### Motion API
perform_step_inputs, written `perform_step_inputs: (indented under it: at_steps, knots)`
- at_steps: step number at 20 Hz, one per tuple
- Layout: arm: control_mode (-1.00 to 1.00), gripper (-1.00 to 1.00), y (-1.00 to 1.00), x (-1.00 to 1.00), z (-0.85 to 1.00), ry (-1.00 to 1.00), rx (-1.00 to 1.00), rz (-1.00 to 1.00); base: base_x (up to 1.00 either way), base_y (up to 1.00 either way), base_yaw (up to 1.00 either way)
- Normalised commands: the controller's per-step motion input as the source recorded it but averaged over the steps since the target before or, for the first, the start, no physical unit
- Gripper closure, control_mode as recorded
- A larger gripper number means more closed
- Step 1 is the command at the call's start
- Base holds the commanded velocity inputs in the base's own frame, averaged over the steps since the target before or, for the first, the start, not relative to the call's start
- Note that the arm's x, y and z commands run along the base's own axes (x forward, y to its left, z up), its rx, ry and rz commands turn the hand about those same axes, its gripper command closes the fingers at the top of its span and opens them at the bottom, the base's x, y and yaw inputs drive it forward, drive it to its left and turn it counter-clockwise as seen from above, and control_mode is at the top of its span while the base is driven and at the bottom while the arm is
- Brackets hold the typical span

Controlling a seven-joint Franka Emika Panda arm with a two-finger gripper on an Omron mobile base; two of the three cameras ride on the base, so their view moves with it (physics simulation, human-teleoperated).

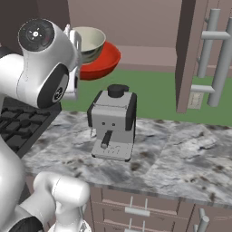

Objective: Pick up the bowls on the counter and stack them on top of one another in the open cabinet. Place the smaller bowl on top of the larger bowl.

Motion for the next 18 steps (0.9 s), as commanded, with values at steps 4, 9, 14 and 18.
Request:
perform_step_inputs:
  at_steps: [4,9,14,18]
  knots:
    - [-1.0,1.0,0.0,0.12,0.1,0.0,-0.01,-0.03,0.0,0.0,0.0]
    - [-1.0,1.0,-0.02,0.12,0.02,0.0,-0.01,0.0,0.0,0.0,0.0]
    - [-1.0,1.0,-0.03,0.13,0.01,0.0,0.0,0.0,0.0,0.0,0.0]
    - [-1.0,1.0,-0.11,0.11,0.0,0.0,0.0,0.0,0.0,0.0,0.0]
